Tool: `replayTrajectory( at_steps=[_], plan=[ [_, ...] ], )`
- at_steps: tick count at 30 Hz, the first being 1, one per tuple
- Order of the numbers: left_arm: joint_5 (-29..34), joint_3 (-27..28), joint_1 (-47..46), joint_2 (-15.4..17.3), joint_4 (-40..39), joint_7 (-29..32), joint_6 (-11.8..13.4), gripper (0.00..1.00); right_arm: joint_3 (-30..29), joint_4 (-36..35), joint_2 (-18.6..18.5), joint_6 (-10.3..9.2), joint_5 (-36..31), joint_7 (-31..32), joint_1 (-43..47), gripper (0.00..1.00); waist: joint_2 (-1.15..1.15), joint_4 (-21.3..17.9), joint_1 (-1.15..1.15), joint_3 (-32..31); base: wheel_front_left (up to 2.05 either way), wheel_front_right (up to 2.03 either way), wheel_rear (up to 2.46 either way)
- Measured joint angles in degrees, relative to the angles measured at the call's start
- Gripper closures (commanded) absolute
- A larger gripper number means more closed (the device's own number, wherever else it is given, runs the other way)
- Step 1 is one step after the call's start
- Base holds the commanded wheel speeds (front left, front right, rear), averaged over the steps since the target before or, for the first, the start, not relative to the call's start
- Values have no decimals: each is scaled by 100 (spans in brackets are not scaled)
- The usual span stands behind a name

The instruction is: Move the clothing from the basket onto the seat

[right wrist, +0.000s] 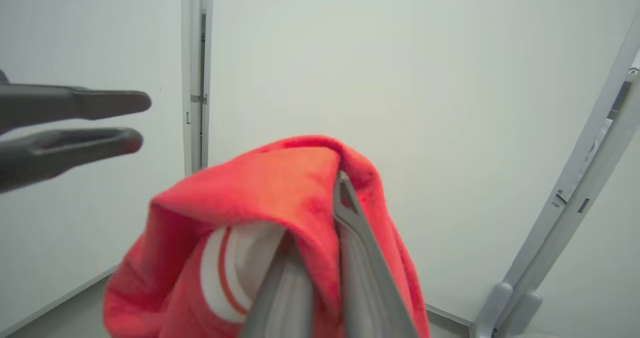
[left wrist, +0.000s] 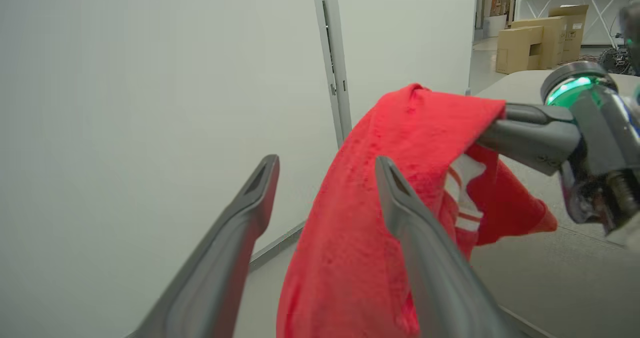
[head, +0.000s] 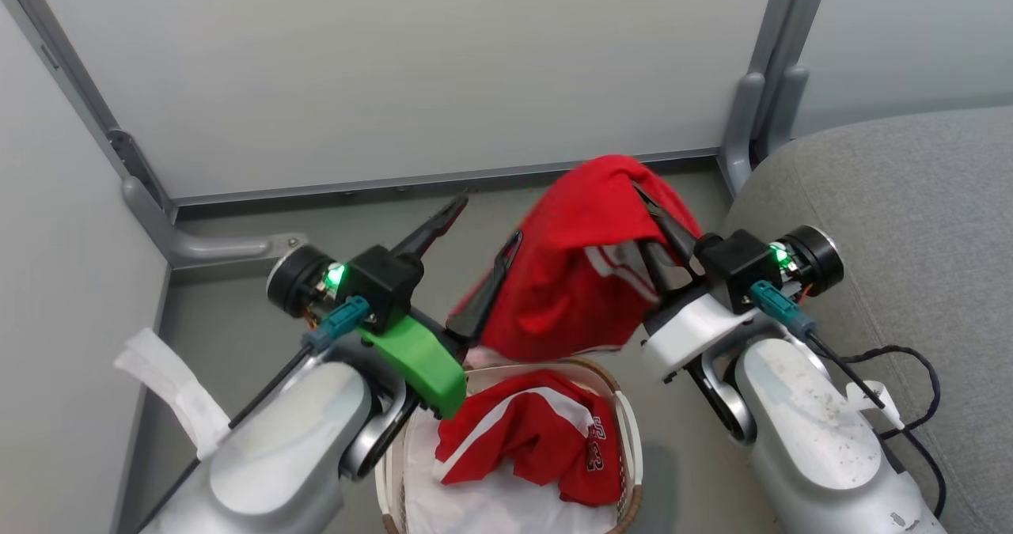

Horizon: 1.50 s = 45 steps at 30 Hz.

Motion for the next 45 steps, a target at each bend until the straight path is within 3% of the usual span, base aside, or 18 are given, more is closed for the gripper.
replayTrajectory(
  at_steps=[7,21,30,45],
  plan=[
    [-189,164,711,-27,-33,-162,185,0,-432,-11,-1,1,-152,0,123,100,0,-3,0,28,0,0,0],
    [-74,404,1659,-126,-74,-236,255,0,-1021,-109,1,1,-403,0,343,100,0,-270,0,118,0,0,0],
    [324,725,1742,-276,-338,-246,191,0,-1359,-283,-3,1,-657,0,376,100,0,-846,0,283,0,0,0],
    [925,883,1621,-503,-212,-245,-62,0,-1753,-510,-4,2,-732,0,599,100,0,-2141,0,790,0,0,0]
  ],
)
